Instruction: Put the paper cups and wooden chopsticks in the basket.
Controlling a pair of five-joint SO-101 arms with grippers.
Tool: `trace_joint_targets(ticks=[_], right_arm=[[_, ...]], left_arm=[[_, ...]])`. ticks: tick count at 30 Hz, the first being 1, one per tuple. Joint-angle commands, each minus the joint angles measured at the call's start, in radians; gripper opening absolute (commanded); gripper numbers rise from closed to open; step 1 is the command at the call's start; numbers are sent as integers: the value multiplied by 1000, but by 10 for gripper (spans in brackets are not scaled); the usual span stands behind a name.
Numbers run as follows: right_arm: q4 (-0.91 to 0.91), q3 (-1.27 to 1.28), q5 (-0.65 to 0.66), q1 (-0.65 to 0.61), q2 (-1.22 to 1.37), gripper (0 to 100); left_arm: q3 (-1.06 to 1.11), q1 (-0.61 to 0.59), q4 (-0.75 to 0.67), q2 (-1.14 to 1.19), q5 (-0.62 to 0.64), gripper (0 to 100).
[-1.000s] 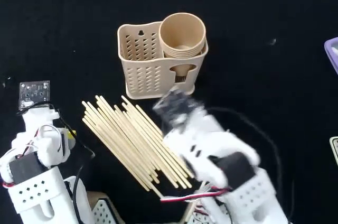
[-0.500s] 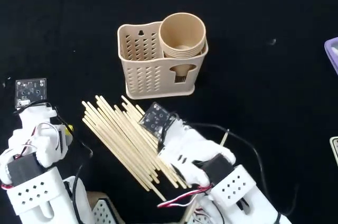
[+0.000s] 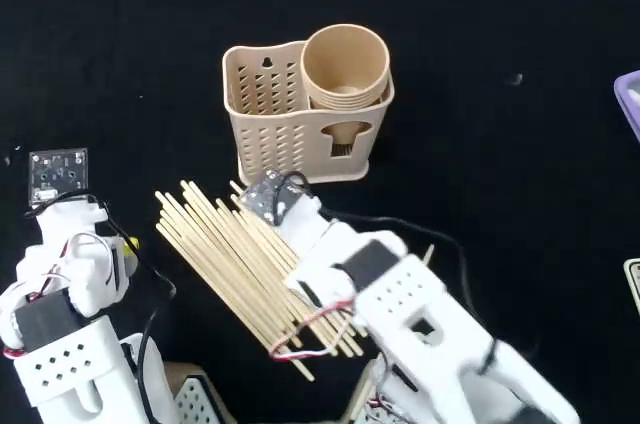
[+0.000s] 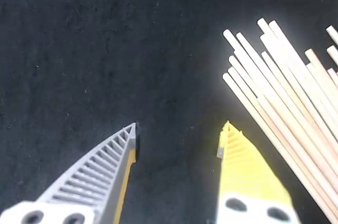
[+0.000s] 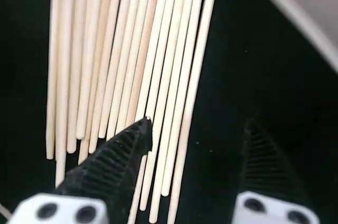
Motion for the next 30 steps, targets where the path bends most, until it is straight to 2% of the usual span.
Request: trace_joint_targets(ticks=[1,5,8,13,22,30], right_arm=[[-127,-19,-15,11,148,258],[-262,12,-31,-8,260,258],[-295,-2,-38,-11,326,258],[-163,-117,-29,-12,447,242],[-132,-153,-35,-14,526,11],[-66,-153,-28,-11,518,20]], left_arm=[[1,-8,-14,0,12,252],[1,-7,-14,-2,14,252],[2,-7,-12,-2,14,251],[4,-7,-12,-2,15,250],[2,-7,-11,-5,15,250],[2,-7,-11,-9,15,250]])
